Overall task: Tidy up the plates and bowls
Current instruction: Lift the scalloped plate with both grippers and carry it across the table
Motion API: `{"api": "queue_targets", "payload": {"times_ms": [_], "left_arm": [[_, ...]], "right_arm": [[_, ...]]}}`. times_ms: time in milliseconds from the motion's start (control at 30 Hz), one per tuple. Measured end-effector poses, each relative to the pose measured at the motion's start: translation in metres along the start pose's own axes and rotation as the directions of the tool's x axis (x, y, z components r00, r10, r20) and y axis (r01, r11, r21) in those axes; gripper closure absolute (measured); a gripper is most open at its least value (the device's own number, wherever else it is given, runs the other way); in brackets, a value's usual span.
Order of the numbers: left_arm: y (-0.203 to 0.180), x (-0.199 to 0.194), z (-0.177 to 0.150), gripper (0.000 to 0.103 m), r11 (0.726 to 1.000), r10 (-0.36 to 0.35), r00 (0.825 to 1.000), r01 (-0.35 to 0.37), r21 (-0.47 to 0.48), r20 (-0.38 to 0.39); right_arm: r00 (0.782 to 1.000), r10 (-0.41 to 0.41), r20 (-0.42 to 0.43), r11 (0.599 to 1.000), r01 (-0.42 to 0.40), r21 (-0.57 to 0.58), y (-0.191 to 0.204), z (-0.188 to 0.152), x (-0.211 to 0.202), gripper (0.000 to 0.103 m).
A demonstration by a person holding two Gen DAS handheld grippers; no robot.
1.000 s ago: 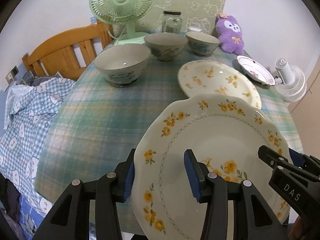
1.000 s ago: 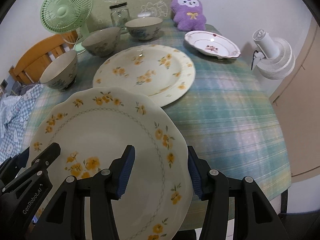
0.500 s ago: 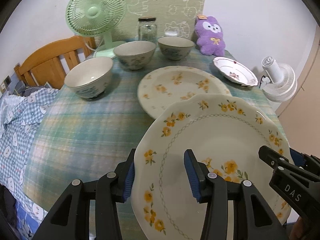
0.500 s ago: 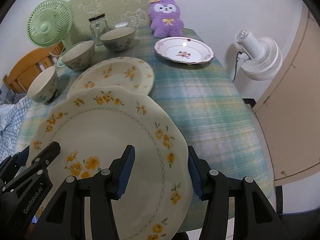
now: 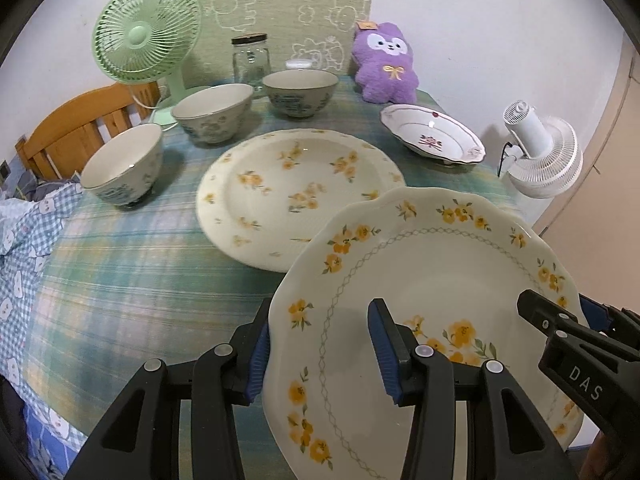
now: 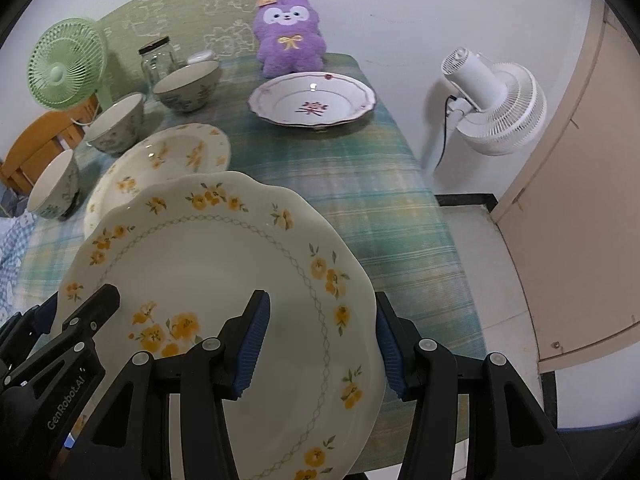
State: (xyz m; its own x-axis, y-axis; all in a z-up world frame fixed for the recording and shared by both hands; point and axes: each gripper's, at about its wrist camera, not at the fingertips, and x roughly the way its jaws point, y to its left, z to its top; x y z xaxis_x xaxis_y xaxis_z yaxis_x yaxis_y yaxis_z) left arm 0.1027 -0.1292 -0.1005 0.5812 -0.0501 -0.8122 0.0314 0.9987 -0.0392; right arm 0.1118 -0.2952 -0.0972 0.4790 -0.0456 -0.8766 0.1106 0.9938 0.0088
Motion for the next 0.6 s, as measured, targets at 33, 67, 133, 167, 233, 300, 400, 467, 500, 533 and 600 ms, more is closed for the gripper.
{"api": "queue_targets", "payload": {"times_ms": [33, 67, 133, 167, 233, 300, 400, 467, 500, 533, 600], "left_arm": [[-0.004, 0.002, 0.0, 0.057, 1.0, -0.001, 1.0, 0.001, 0.0, -0.002], [-0.008, 0.004, 0.001, 0.057, 1.0, -0.002, 1.0, 0.002, -0.001, -0.005], [-0.014, 0.008, 0.001, 0.057, 1.0, -0.003, 1.0, 0.003, -0.001, -0.011], [-0.019, 0.011, 0.001, 0.057, 1.0, -0.004, 1.0, 0.004, 0.0, -0.015], [-0.024, 0.014, 0.001, 0.057, 1.0, -0.005, 1.0, 0.005, 0.001, -0.019], [-0.029, 0.019, 0.002, 0.057, 1.0, -0.004, 1.0, 0.004, 0.0, -0.027], [-0.034, 0.025, 0.001, 0.057, 1.0, -0.004, 0.999, 0.004, -0.003, -0.04], [-0.038, 0.029, 0.0, 0.057, 1.0, -0.003, 0.999, 0.003, -0.004, -0.051], [-0.04, 0.031, 0.0, 0.057, 1.0, -0.002, 0.998, 0.001, -0.005, -0.056], [-0.042, 0.033, -0.001, 0.057, 1.0, 0.001, 0.998, -0.001, -0.006, -0.059], [-0.045, 0.036, -0.001, 0.057, 1.0, 0.005, 0.998, -0.005, -0.006, -0.064]], "right_arm": [[1.0, -0.001, -0.001, 1.0, 0.001, 0.0, -0.004, 0.001, 0.002, 0.048], [1.0, -0.003, -0.003, 1.0, 0.003, -0.001, -0.008, 0.002, 0.003, 0.048], [1.0, -0.006, -0.008, 1.0, 0.006, -0.001, -0.014, 0.003, 0.007, 0.048], [1.0, -0.007, -0.01, 1.0, 0.007, -0.001, -0.017, 0.004, 0.008, 0.048], [1.0, -0.009, -0.019, 1.0, 0.009, 0.001, -0.025, 0.005, 0.013, 0.048], [1.0, -0.008, -0.027, 1.0, 0.008, 0.001, -0.03, 0.006, 0.017, 0.048], [0.999, -0.009, -0.037, 1.0, 0.009, 0.001, -0.036, 0.008, 0.024, 0.048], [0.999, -0.01, -0.047, 1.0, 0.01, 0.001, -0.04, 0.009, 0.029, 0.048], [0.999, -0.01, -0.052, 1.0, 0.01, 0.001, -0.042, 0.009, 0.032, 0.048], [0.998, -0.01, -0.055, 1.0, 0.011, 0.001, -0.043, 0.009, 0.034, 0.048], [0.998, -0.01, -0.061, 1.0, 0.01, -0.001, -0.045, 0.009, 0.038, 0.048]]}}
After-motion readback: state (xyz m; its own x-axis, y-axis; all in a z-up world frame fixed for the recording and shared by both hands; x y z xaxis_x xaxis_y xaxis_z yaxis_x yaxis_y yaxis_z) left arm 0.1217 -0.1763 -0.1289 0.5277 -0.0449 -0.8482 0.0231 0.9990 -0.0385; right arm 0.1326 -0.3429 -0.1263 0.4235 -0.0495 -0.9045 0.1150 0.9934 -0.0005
